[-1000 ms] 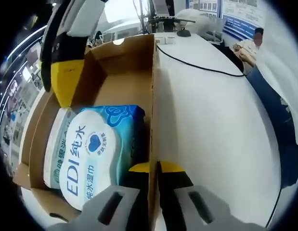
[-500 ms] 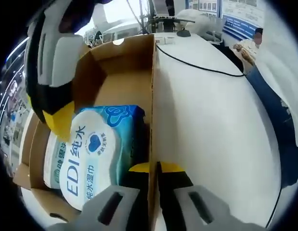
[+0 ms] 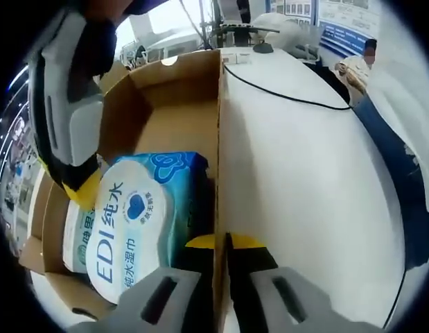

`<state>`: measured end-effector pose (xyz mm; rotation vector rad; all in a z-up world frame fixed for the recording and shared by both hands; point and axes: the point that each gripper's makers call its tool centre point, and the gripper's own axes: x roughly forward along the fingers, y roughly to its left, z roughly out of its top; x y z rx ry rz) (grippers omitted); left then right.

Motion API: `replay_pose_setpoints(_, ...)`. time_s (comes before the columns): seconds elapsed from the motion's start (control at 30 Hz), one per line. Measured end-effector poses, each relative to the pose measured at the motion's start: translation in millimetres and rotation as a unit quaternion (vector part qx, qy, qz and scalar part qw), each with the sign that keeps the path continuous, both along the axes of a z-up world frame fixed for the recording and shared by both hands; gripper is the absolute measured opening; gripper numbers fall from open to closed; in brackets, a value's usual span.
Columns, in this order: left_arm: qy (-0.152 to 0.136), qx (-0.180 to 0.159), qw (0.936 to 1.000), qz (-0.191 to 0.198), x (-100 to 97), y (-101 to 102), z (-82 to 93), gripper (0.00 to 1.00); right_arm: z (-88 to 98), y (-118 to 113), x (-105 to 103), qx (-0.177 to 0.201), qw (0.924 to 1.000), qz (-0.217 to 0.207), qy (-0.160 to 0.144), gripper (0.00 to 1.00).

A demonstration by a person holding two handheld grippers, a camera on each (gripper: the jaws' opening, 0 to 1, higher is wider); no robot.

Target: Operate the shoe box by opening the lid, removing the specified soft item, and placing it in the target area until the item is outside and the box remains undamaged.

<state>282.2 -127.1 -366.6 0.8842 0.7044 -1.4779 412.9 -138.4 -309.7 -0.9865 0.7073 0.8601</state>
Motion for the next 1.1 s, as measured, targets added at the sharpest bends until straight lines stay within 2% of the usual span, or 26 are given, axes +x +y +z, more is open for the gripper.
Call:
replay_pose_setpoints(0.2,0.000,-0.001,1.0000,-0.001,0.0,0.3,0.3,0.01,0.5,-0.6,0.3,0.009,0.9999,-0.005,0.003,0.17)
replay_pose_setpoints(0.37,0.000,-0.001,1.0000,0.000,0.2,0.1,0.6,0.01,0.0,-11.1,0.2,0.010,0.9997,-0.017,0.010,0.17)
replay_pose_setpoints(0.57,0.000,-0.001,1.0000,-0.001,0.3,0.4,0.7,0.01,0.0,-43.5,-4.5,-0.002,0.9994,-0.032,0.012,0.17)
replay_pose_setpoints(0.83,-0.001,-0.001,1.0000,-0.001,0.4,0.0,0.1,0.01,-0.1,-106.4,-14.9,-0.036,0.9976,-0.058,0.013,0.17)
replay_pose_setpoints(0.97,-0.001,-0.001,1.0000,-0.001,0.4,0.2,0.8,0.01,-0.2,-127.7,-18.5,-0.046,0.9963,-0.071,0.017,0.17)
replay_pose_setpoints(1.1,-0.001,-0.001,1.0000,-0.001,0.4,0.1,0.5,0.01,-0.5,-134.0,-20.5,-0.061,0.9962,-0.061,0.013,0.17)
